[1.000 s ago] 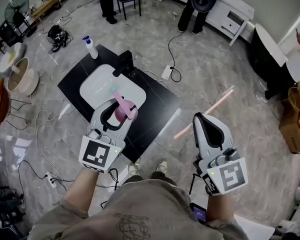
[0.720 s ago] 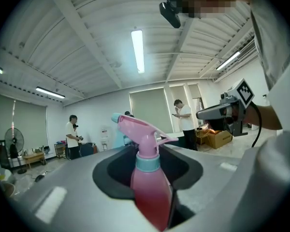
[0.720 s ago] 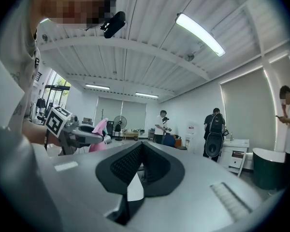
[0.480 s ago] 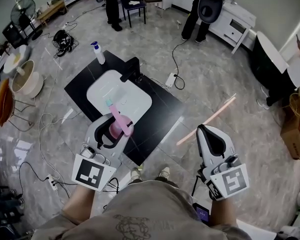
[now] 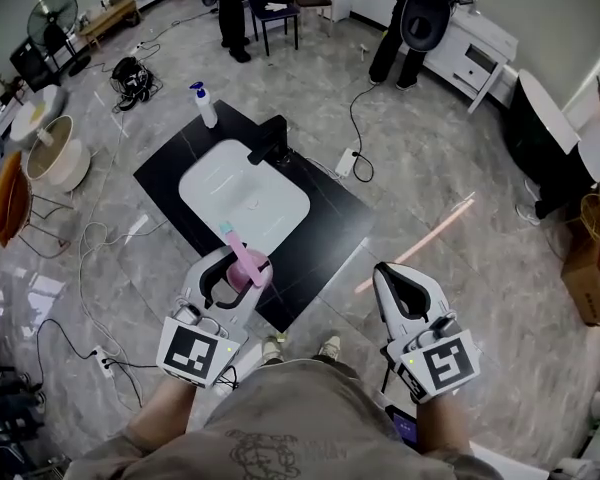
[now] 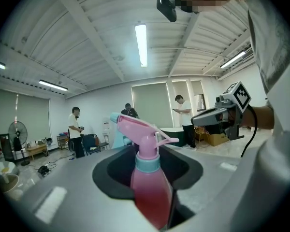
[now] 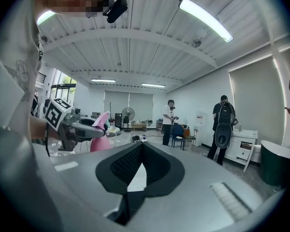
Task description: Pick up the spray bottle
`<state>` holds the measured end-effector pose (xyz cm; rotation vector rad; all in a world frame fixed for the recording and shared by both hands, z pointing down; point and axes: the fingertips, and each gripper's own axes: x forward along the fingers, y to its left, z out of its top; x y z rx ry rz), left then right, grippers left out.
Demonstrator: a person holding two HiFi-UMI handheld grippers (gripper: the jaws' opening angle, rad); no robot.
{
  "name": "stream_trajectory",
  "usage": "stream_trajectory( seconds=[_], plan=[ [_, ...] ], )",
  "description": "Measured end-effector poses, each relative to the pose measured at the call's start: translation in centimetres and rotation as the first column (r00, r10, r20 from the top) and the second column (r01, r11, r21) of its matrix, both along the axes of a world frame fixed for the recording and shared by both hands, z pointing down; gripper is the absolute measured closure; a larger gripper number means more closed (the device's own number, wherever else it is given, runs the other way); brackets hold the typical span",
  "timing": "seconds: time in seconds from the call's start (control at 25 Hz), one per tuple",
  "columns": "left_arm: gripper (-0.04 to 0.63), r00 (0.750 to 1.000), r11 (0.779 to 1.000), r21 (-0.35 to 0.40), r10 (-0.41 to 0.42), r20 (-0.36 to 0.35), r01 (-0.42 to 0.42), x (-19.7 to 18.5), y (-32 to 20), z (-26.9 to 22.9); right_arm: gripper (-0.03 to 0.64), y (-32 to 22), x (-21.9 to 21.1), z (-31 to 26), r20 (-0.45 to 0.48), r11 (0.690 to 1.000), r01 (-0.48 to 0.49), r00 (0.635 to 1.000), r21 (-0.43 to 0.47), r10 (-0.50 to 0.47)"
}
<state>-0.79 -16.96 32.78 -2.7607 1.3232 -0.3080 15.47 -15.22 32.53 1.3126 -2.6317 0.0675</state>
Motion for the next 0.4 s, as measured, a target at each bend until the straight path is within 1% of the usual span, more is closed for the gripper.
stream_trajectory(
  seconds=[0.4],
  plan=[
    [0.437, 1.0, 1.0, 0.017, -0.008, 0.0, 0.008, -0.43, -0.57, -0.33, 0.591, -0.8, -0.63, -0.41, 0.009, 1.0, -0.002, 1.0, 0.015, 0.001]
  ],
)
